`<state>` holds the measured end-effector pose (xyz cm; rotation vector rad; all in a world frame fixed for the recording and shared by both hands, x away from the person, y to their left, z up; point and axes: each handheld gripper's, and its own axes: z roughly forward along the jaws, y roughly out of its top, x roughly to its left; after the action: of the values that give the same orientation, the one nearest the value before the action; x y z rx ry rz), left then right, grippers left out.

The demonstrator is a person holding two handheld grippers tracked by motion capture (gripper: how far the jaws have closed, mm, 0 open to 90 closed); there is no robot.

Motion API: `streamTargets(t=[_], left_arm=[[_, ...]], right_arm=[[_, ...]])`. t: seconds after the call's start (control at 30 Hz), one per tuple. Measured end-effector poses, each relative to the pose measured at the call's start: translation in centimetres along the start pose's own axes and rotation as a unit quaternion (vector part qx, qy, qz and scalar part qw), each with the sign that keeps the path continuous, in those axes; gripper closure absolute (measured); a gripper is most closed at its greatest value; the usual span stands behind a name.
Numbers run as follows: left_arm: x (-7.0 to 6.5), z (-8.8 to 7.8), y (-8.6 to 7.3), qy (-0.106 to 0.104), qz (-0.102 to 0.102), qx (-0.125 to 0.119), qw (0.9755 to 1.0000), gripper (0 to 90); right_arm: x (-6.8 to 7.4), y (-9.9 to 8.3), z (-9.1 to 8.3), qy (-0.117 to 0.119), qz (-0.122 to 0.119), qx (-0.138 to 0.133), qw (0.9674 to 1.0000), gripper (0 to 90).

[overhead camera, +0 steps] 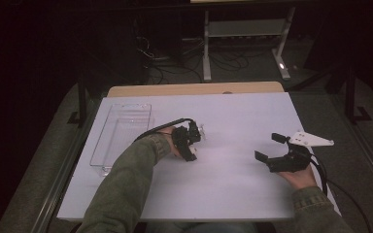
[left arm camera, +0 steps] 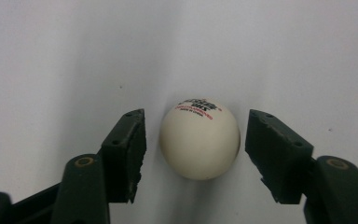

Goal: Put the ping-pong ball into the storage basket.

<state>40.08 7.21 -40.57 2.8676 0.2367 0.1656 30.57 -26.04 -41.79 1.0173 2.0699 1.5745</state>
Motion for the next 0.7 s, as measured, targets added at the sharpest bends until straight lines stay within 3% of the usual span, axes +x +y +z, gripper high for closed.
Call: streamTargets(t=[0.3,0.7], left_arm=[[0.01,0.18,-0.17,0.007,0.005,0.007,0.9999,49.5],[0.02,0.0,-0.07,0.009,0.011,0.004,0.9999,50.7]], right_arm=[[-0.01,0.02,-0.03,0.0,0.0,-0.001,1.0,0.0],[-0.03,0.04,-0.09,-0.001,0.0,-0.003,1.0,0.0]])
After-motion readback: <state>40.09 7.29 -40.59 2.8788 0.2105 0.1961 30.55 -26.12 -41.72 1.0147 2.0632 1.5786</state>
